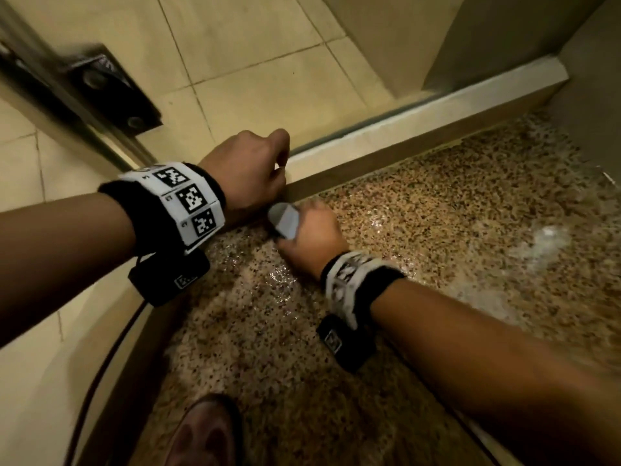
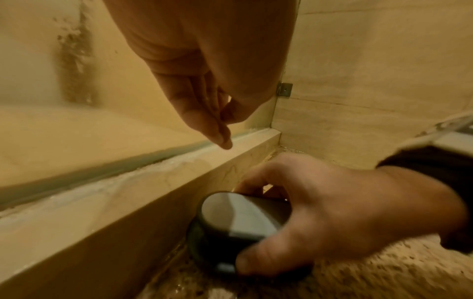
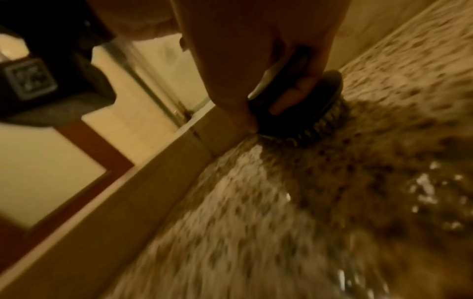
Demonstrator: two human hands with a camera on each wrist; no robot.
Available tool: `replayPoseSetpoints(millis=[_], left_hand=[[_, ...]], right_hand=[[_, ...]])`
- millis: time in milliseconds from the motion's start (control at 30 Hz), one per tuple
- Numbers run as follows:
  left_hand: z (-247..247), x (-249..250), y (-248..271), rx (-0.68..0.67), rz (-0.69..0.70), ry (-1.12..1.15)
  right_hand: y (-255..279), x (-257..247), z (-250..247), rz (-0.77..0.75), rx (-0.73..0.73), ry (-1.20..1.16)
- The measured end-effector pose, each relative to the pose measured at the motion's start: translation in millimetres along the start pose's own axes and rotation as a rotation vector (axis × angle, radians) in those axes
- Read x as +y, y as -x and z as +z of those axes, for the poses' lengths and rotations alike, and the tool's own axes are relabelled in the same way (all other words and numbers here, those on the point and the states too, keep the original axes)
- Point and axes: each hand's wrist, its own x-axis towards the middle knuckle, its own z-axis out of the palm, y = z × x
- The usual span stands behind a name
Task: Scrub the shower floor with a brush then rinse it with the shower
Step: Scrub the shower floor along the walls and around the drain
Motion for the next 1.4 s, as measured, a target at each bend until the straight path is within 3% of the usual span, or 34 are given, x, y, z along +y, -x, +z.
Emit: replayPoseSetpoints(millis=[133, 200, 300, 433, 667, 833, 900, 1000, 1067, 1167, 1233, 1400], left_hand=[[-10, -2, -2, -0.018, 0.087, -0.025], [-13, -5, 0, -0.009, 0.095, -0.033], [-11, -7, 5, -0.022, 0.097, -0.03], [-6, -7, 9, -0.074, 0.093, -0.076], [-6, -19, 13, -0.072, 0.101, -0.069], [-8, -8, 6, -0.082, 0.126, -0.066], [-9, -1, 1, -0.055, 0.153, -0.049], [-10, 4, -4, -0.049, 0.158, -0.039], [-11, 3, -3, -0.05, 0.157, -0.036], [-11, -9, 4, -0.071, 0.134, -0.037], [-10, -14, 8, -0.093, 0.12, -0.061], [-11, 18, -8, -0.085, 0.189, -0.096]], right_hand=[[-24, 44, -50, 0.237, 0.161, 0.106], [-22, 41, -49, 0.236, 0.19, 0.164], [-1, 5, -15, 0.135, 0.14, 0.053], [5, -29, 21, -0.072, -0.035, 0.063], [-9, 1, -6, 0.003, 0.05, 0.194], [3, -46, 36, -0.159, -0.065, 0.274], [4, -52, 42, -0.269, -0.117, 0.317], [3, -54, 36, -0.317, -0.183, 0.307], [-1, -38, 17, -0.222, -0.206, 0.343], [-13, -4, -23, 0.046, -0.051, 0.254], [-16, -5, -25, 0.089, -0.049, 0.346], [20, -73, 42, -0.269, -0.314, 0.298]])
